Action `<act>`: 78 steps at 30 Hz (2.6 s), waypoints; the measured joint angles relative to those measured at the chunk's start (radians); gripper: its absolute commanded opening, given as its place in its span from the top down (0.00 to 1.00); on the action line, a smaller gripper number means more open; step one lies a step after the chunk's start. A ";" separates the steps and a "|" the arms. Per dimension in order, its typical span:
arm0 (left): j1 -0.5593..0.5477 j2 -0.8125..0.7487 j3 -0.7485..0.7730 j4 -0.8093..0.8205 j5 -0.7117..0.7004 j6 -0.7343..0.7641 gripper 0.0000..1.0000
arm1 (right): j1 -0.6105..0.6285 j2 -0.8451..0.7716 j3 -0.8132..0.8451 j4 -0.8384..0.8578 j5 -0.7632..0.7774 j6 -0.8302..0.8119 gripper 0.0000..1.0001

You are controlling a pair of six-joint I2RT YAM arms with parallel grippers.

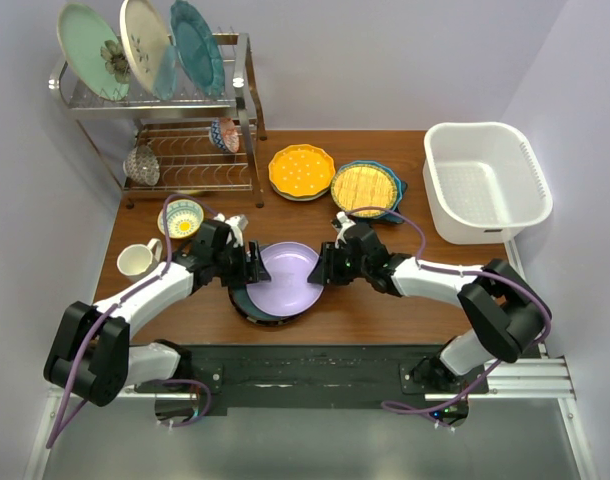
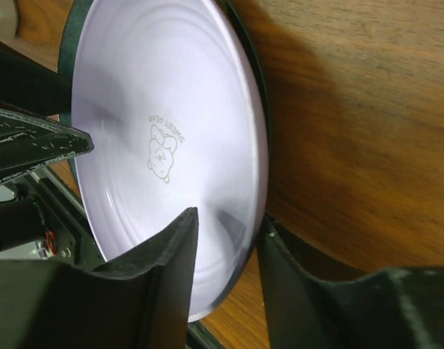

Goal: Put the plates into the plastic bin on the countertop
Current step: Pick up the plate at the center of the board.

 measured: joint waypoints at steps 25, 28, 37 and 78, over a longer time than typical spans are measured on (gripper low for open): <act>-0.004 -0.087 0.022 -0.045 -0.068 0.028 0.16 | -0.009 -0.041 0.001 -0.055 0.039 0.022 1.00; -0.004 -0.119 0.035 -0.051 -0.089 0.031 0.15 | -0.009 -0.053 0.001 -0.069 0.047 0.021 1.00; -0.004 -0.166 0.070 -0.102 -0.152 0.058 0.14 | -0.009 -0.096 0.002 -0.119 0.066 0.005 1.00; -0.004 -0.275 0.094 -0.149 -0.238 0.069 0.11 | -0.058 -0.343 0.098 -0.434 0.233 -0.032 1.00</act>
